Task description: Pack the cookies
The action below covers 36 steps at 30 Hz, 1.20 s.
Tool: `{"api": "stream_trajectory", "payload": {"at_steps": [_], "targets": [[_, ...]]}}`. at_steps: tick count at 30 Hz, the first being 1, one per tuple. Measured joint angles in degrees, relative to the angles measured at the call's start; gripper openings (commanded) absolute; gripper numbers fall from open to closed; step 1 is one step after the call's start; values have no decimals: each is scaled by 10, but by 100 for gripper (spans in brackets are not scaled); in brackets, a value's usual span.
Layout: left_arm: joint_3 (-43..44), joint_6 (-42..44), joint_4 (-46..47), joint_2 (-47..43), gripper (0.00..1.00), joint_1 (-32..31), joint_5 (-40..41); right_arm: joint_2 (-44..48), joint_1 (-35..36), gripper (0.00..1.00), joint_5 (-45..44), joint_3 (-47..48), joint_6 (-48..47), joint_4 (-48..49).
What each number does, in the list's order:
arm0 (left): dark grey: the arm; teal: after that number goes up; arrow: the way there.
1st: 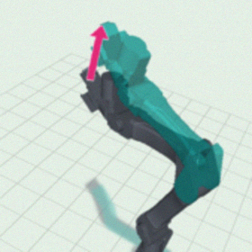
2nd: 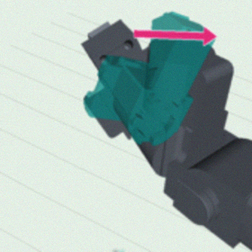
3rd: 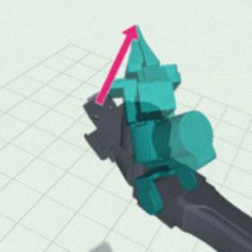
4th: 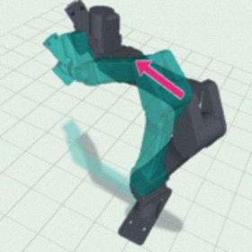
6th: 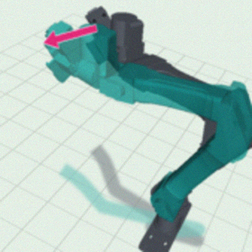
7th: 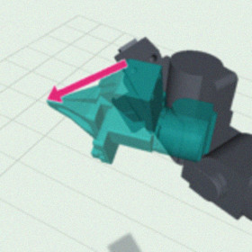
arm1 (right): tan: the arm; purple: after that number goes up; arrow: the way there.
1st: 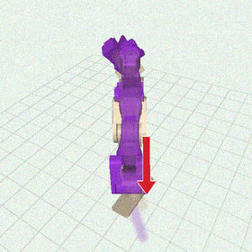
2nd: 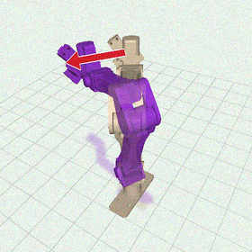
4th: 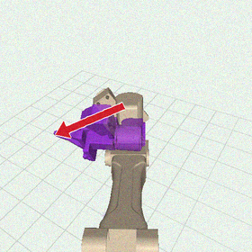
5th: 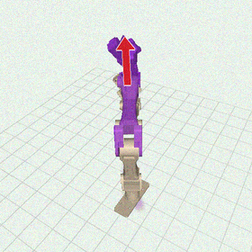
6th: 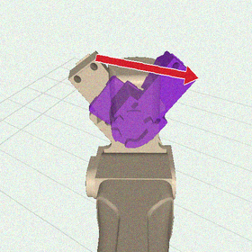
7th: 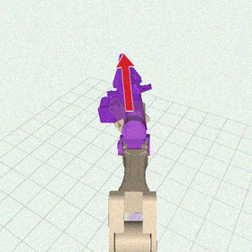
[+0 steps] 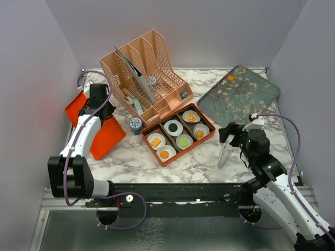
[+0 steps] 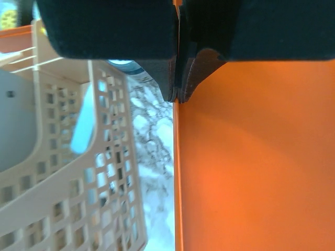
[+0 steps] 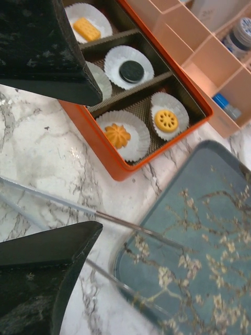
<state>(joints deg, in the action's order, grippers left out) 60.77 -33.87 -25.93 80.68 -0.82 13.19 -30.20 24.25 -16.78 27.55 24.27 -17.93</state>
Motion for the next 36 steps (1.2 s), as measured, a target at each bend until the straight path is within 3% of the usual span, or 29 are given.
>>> {"api": "stream_trajectory", "payload": {"at_steps": [11,17,26,36], "targets": [[-48,-99,24,-179,0,0,21,-67,3,100,184,5,-43,130],[-49,-125,27,-241,0,-4,26,-130,50,100,241,19,-52,239],[12,-159,28,-266,0,-74,23,-276,250,100,209,84,-146,402],[6,-229,98,-321,0,-128,3,-404,348,100,171,121,-265,609]]}}
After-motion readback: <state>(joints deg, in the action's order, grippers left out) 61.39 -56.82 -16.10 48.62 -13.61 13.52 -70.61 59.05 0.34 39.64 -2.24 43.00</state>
